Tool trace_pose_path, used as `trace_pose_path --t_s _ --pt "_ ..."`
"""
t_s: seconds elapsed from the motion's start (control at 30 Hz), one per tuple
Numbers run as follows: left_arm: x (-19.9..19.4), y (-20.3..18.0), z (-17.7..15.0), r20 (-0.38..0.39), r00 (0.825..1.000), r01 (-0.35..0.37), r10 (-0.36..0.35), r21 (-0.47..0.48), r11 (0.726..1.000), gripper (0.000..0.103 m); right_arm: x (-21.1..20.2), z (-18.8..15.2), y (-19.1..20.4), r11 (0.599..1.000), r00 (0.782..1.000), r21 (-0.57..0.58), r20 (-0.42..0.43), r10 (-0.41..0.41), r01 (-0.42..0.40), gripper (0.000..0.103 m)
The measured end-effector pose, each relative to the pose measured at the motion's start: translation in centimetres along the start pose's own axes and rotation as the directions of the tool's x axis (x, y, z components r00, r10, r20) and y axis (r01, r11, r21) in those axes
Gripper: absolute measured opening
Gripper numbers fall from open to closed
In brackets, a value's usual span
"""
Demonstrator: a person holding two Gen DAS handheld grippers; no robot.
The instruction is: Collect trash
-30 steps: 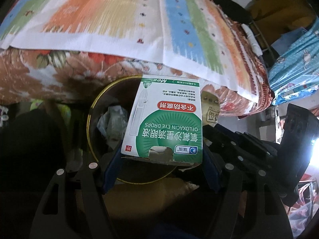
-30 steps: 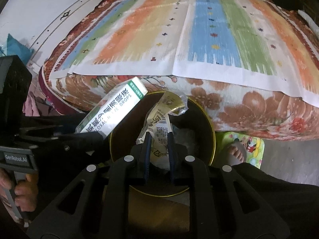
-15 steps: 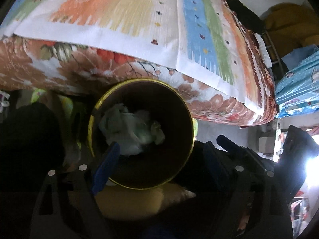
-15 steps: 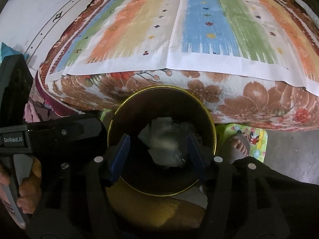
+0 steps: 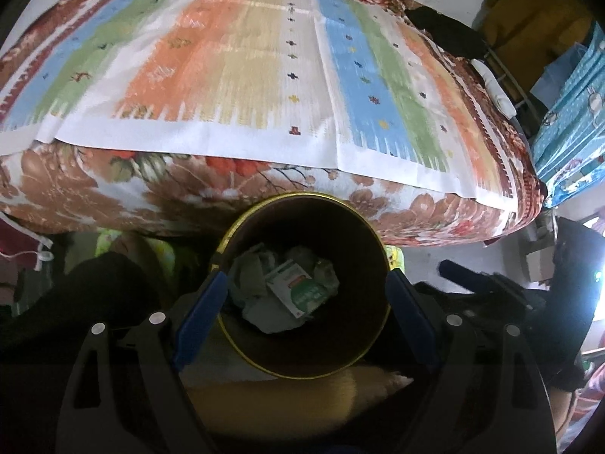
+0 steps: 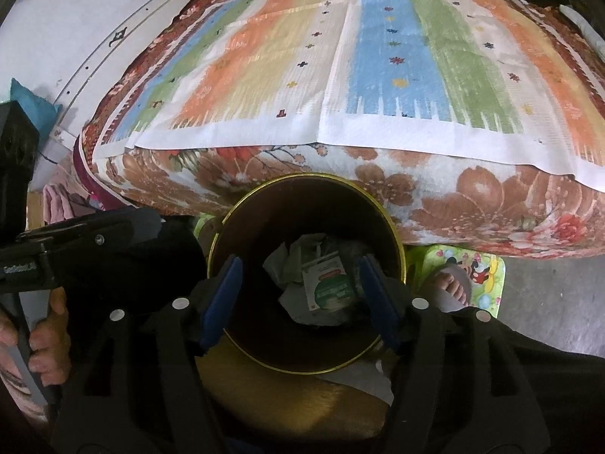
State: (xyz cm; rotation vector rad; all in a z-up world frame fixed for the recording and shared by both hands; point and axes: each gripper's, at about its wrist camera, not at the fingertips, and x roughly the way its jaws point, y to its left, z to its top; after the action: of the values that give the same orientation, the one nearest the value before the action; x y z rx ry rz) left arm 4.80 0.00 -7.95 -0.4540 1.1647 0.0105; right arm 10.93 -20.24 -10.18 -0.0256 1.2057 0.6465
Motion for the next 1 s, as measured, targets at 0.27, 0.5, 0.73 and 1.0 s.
trace_pose_path --t_s 0.27,0.5,0.73,1.0 --pt "-2.4 -0.5 -0.7 0.104 0.994 -0.044 0.035 0.086 0.995 0.088 -2.6 -0.9 0.1 1.000 0.997 -0.019 0.074 -0.015 0.017 0.067" --pt "-4.8 0.5 -2.4 0.165 0.986 -0.021 -0.001 0.128 0.992 0.090 -5.5 -2.2 0.9 0.995 0.984 -0.081 0.176 -0.037 0.052 0.072" --pt "-6.1 -0.8 -5.8 0.246 0.968 -0.010 -0.043 0.211 0.977 0.097 -6.8 -4.5 0.6 0.994 0.977 -0.089 0.210 -0.040 0.060 0.084" --pt "-4.6 -1.1 -7.3 0.209 0.978 -0.037 -0.007 0.204 0.978 0.097 -7.3 -6.7 0.8 0.995 0.974 -0.102 0.228 0.011 0.013 0.094"
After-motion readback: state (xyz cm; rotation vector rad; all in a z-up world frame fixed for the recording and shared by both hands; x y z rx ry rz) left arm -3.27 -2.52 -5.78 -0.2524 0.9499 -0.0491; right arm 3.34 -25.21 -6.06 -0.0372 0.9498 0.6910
